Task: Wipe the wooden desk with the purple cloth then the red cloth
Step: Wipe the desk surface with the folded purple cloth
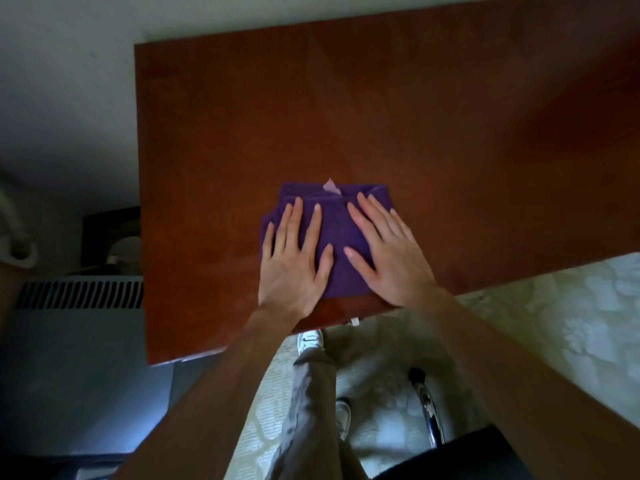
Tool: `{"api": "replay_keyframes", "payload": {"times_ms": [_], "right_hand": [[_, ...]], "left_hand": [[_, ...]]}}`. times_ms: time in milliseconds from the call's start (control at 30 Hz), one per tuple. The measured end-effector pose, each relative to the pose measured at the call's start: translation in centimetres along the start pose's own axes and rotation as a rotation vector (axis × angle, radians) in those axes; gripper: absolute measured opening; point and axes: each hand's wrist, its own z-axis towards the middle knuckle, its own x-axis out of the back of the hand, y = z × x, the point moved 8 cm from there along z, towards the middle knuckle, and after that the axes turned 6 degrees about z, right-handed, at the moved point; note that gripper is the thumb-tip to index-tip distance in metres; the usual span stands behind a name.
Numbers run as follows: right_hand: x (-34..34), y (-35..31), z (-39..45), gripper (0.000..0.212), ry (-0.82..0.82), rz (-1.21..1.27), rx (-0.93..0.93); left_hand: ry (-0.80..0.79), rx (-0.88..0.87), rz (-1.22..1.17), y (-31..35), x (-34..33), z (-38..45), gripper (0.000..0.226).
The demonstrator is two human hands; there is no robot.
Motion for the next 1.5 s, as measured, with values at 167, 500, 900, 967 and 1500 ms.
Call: {"api": "replay_keyframes", "payload": {"times_ms": [167,500,900,967,1500], "right_hand": [[0.6,5.2,8.9,0.069,0.007,0.004,-0.022],[2.6,14.7,26.6,0.071,0.124,0.04,-0.141],[2.9,18.7,32.6,0.076,0.129,0.023,-0.182],[2.8,18.3,32.1,0.079,0.107,0.021,-0.176],[4.8,15.5,4.1,0.069,0.038,0.048,-0.058]], "left_hand": [[0.03,-0.017,-0.009,-0.6,0.1,10.5,0.065],[0.029,-0.101,0.035,-2.2,0.8,33.0,0.062],[0.006,-0.093,0.027,-1.7,0.8,40.1,0.061],[0.007,-0.105,0.038,-1.4,0.8,39.3,0.062],[-0.034,-0.002,0.029,11.9,-2.2,12.4,0.067]]}}
